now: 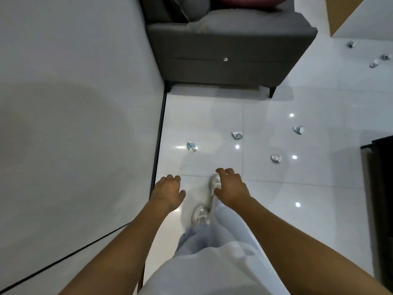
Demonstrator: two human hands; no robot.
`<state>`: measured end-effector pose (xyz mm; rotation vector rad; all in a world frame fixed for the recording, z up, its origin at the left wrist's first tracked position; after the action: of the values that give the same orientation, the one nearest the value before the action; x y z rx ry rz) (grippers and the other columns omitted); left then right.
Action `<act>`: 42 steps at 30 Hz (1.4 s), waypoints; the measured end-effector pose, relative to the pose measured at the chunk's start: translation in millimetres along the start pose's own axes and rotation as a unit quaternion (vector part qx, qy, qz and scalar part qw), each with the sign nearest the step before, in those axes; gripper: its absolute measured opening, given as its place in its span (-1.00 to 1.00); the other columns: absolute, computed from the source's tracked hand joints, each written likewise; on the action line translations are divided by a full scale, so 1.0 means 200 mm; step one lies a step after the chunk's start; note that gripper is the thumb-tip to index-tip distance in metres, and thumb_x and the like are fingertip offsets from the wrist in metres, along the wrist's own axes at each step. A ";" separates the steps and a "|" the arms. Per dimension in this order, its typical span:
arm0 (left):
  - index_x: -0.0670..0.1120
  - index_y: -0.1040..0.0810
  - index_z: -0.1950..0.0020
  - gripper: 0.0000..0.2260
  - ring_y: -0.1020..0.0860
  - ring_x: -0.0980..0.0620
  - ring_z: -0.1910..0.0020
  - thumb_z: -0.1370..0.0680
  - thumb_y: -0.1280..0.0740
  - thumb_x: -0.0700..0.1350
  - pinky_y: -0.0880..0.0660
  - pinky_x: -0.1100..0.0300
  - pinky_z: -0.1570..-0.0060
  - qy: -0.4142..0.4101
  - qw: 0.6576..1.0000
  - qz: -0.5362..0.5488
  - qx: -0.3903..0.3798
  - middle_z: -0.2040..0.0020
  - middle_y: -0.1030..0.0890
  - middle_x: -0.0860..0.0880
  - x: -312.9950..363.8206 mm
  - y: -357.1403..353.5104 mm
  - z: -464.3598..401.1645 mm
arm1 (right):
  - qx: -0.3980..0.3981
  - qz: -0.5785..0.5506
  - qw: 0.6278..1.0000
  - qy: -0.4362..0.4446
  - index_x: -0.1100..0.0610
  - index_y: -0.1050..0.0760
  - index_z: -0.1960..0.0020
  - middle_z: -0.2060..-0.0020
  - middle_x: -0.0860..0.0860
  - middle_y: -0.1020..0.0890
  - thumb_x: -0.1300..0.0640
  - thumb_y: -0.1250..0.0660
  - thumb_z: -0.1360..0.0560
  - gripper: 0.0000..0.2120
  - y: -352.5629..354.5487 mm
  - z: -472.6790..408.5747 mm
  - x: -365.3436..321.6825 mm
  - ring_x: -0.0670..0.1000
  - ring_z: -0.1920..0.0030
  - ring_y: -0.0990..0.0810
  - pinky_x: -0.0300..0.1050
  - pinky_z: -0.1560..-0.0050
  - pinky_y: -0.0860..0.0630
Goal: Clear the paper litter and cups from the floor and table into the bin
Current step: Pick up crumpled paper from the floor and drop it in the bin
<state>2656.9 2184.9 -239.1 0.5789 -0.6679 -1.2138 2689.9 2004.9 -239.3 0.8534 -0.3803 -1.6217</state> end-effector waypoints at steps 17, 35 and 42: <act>-0.13 -0.39 -0.34 -0.63 -0.39 -0.10 -0.27 -0.59 -0.21 -0.01 -0.40 0.08 -0.19 0.028 0.996 0.080 -0.032 -0.26 -0.47 -0.12 -0.31 0.14 -1.49 | -0.055 0.030 0.998 0.012 0.05 -0.18 -0.47 -0.39 0.07 -0.31 0.14 -0.26 -0.54 -0.46 -0.02 -1.59 -0.09 0.11 -0.28 -0.37 -0.03 -0.19 -0.44; -0.10 -0.37 -0.38 -0.64 -0.34 -0.03 -0.30 -0.59 -0.22 -0.05 -0.32 0.12 -0.22 0.004 0.992 0.105 -0.068 -0.30 -0.42 -0.08 -0.93 -1.16 -2.97 | -0.075 0.105 0.987 0.100 0.01 -0.01 -0.54 -0.55 0.00 0.03 0.33 -0.37 -0.38 -0.13 -1.59 -3.36 0.17 0.24 -0.51 0.01 0.12 -0.41 -0.25; -0.09 -0.33 -0.42 -0.61 -0.30 -0.04 -0.34 -0.59 -0.22 -0.07 -0.26 0.16 -0.26 -0.017 0.991 0.103 -0.082 -0.34 -0.38 -0.08 -0.94 -1.27 -3.16 | -0.029 0.095 0.987 0.129 0.03 -0.14 -0.50 -0.44 0.06 -0.21 0.26 -0.43 -0.35 -0.19 -1.69 -3.44 0.19 0.21 -0.38 -0.19 0.08 -0.33 -0.35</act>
<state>2917.7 2334.8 -878.5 0.3442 -0.6333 -1.0751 2935.4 2193.0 -940.8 0.9410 -0.2232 -1.3205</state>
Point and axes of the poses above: each hand's wrist, its own z-axis away from the middle knuckle, its own y-axis out of the back of the hand, x = y × z, the point moved 9 cm from there along -z, towards the middle knuckle
